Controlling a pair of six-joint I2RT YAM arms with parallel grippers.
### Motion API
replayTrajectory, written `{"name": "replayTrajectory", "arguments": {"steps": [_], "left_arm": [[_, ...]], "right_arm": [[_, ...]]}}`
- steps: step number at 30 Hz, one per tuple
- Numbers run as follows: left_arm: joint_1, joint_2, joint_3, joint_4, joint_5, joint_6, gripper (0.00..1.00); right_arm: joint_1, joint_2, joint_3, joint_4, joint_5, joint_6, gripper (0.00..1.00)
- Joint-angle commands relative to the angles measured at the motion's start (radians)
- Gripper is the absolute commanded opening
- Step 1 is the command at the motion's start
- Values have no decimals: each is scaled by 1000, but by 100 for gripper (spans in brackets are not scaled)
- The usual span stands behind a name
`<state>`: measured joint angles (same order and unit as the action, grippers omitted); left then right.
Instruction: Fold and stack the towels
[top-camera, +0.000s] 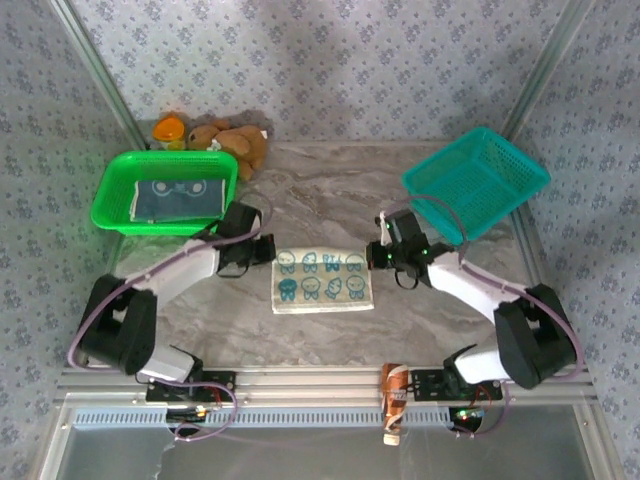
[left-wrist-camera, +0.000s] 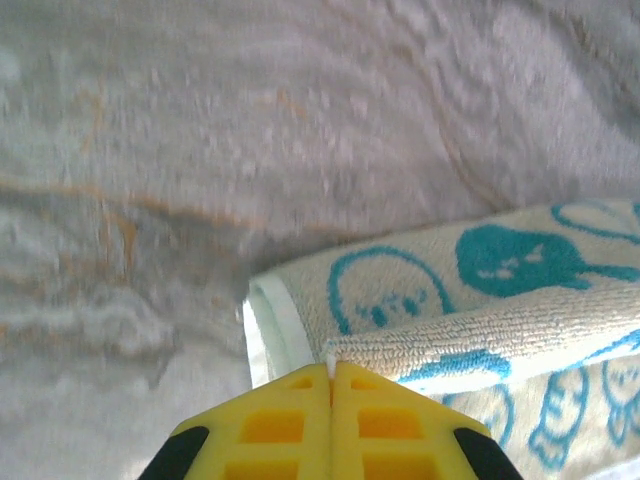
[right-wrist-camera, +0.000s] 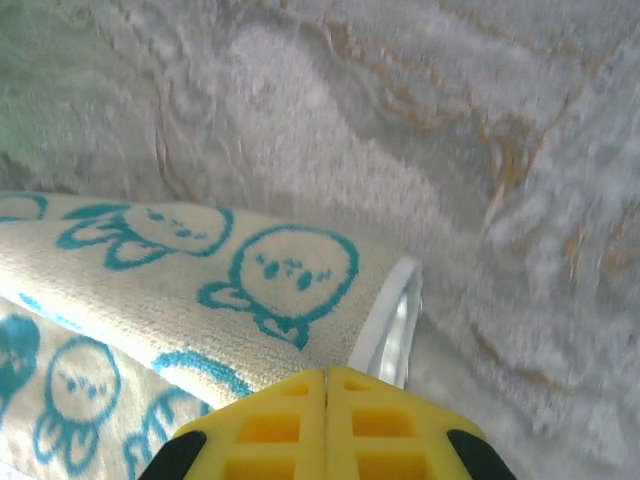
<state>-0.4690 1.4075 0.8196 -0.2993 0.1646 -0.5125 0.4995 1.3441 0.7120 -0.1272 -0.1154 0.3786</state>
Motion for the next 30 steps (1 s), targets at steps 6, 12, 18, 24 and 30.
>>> {"name": "replayTrajectory", "arguments": {"steps": [6, 12, 18, 24, 30], "left_arm": [[-141, -312, -196, -3, -149, -138, 86], [-139, -330, -194, -60, -124, -206, 79], [-108, -151, -117, -71, -53, -228, 54], [-68, -19, -73, -67, -23, -236, 46], [-54, 30, -57, -38, 5, -225, 39]], "right_arm": [[117, -262, -175, -18, 146, 124, 59], [111, -218, -118, -94, 122, 149, 52], [92, -71, -53, -118, 66, 161, 41], [55, 56, 2, -128, 18, 158, 38], [33, 113, 15, -110, -1, 160, 36]]}}
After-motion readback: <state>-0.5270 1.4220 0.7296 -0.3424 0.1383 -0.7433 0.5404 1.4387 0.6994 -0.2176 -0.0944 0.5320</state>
